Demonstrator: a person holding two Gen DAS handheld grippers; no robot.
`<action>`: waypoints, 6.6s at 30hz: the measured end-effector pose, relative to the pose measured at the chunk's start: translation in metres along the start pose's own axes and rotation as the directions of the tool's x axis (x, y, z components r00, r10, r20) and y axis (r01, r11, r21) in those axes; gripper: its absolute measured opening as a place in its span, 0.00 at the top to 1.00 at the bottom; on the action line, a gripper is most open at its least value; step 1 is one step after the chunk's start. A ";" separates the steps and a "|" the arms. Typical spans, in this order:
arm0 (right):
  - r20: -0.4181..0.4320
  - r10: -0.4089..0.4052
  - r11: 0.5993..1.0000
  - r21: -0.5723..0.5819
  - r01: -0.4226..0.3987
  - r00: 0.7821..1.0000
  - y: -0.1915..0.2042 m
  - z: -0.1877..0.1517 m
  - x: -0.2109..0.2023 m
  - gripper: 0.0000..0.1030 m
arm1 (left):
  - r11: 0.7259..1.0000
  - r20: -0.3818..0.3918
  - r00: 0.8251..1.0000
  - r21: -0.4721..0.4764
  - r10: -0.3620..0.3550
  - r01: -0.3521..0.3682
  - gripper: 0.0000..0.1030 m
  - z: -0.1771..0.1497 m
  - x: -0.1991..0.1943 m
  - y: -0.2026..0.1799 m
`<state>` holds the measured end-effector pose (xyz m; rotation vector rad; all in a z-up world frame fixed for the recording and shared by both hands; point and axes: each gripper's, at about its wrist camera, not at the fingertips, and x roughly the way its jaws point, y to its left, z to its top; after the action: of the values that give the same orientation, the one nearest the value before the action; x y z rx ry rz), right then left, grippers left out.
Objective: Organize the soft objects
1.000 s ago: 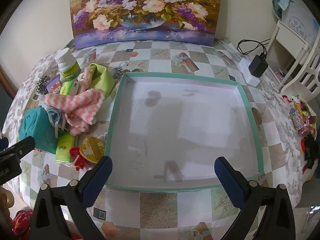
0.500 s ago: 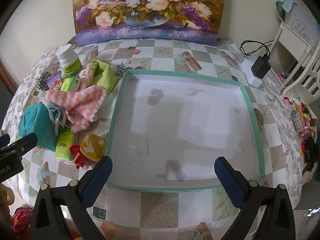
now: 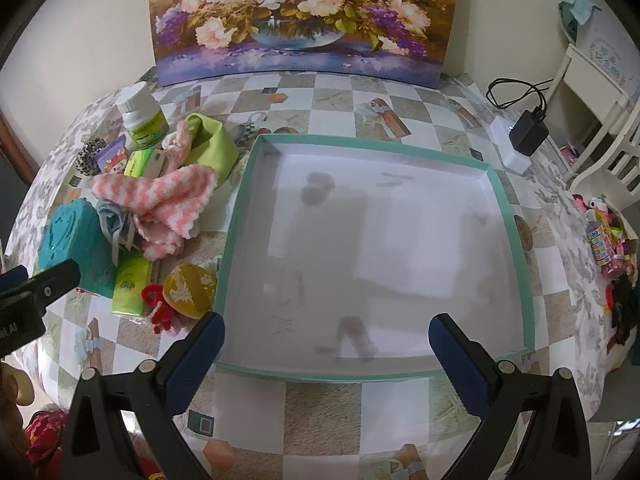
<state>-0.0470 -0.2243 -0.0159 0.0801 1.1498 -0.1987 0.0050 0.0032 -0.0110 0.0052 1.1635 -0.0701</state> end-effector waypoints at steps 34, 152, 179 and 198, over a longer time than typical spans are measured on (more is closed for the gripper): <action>-0.085 0.238 0.906 -0.340 -0.253 0.968 0.091 0.021 0.045 0.55 | 0.983 -0.206 0.978 -0.182 -0.018 -0.020 0.00 -0.005 0.059 0.014; 0.191 0.243 0.963 0.069 -0.260 0.951 -0.039 0.038 -0.025 0.91 | 0.965 -0.097 0.972 0.134 -0.215 0.227 0.84 0.005 0.007 -0.121; -0.029 -0.115 0.933 0.341 0.117 0.993 -0.145 0.008 0.034 0.90 | 0.918 -0.168 0.959 0.290 -0.228 0.269 0.84 -0.012 0.050 -0.221; 0.020 -0.107 0.950 0.298 0.096 0.994 -0.127 0.014 0.024 0.58 | 0.956 -0.139 0.974 0.207 -0.180 0.207 0.28 0.003 0.043 -0.201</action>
<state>-0.0502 -0.3535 -0.0269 0.2824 1.0824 -0.4629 0.0134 -0.2002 -0.0428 0.0930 1.2682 -0.3775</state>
